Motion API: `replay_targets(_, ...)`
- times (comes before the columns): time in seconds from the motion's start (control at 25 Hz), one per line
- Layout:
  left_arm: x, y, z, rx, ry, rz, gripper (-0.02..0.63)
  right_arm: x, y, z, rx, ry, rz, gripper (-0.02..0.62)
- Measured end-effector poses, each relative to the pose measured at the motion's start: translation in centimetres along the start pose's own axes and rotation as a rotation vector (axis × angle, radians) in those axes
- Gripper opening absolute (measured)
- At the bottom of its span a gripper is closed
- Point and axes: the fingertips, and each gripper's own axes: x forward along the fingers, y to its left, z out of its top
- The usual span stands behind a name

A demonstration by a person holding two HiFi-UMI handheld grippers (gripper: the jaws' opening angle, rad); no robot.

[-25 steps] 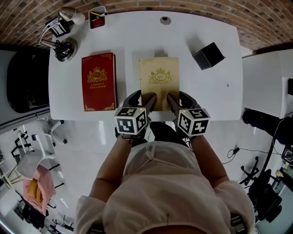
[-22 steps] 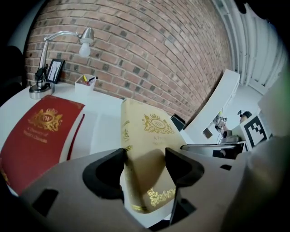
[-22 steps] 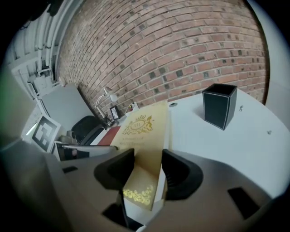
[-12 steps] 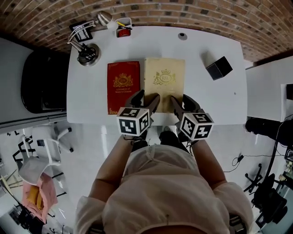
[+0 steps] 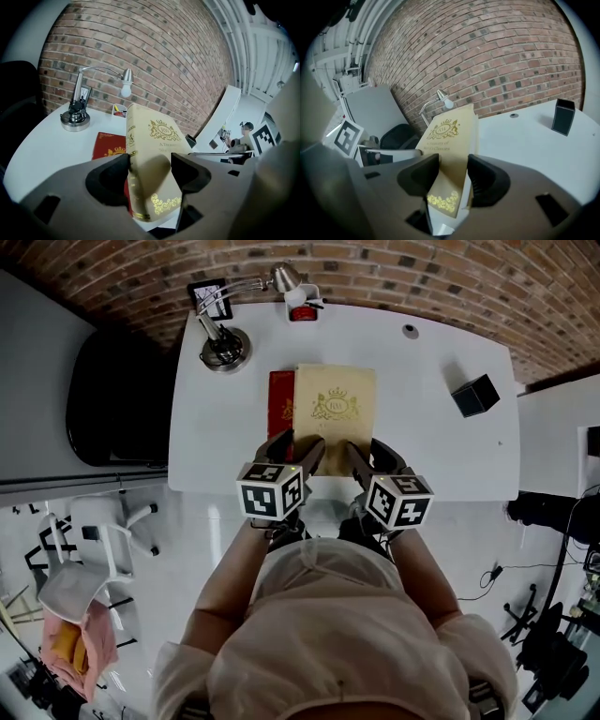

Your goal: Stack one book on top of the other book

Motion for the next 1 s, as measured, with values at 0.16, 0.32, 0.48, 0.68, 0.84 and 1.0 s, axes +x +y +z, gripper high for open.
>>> replay_targets(0.16, -1.7, 3.1, -0.6, -0.025, 0.010, 0.019, 0.284, 2.1, 2.6, -1.1, -0.012, 0.030, 0.012, 0.202)
replay_targets(0.32, -3.1, 5.6, -1.6, -0.050, 0.034, 0.040, 0.283, 3.6, 4.6, -2.6, -0.012, 0.062, 0.016, 0.202)
replay_targets(0.48, -3.2, 7.2, -2.5, -0.063, 0.060, 0.037, 0.284, 4.7, 5.3, -3.8, 0.004, 0.090, 0.007, 0.202)
replay_targets(0.68, -2.8, 8.2, -3.9, -0.079, 0.093, 0.021, 0.284, 5.5, 5.4, -5.1, 0.016, 0.119, -0.006, 0.202)
replay_targets(0.84, -2.5, 8.5, -4.7, -0.085, 0.121, 0.019, 0.284, 5.8, 5.1, -6.1, 0.028, 0.150, -0.019, 0.203)
replay_targets(1.0, -2.0, 8.9, -5.5, -0.099, 0.133, 0.023, 0.284, 6.3, 4.7, -6.8, 0.028, 0.173, -0.027, 0.202)
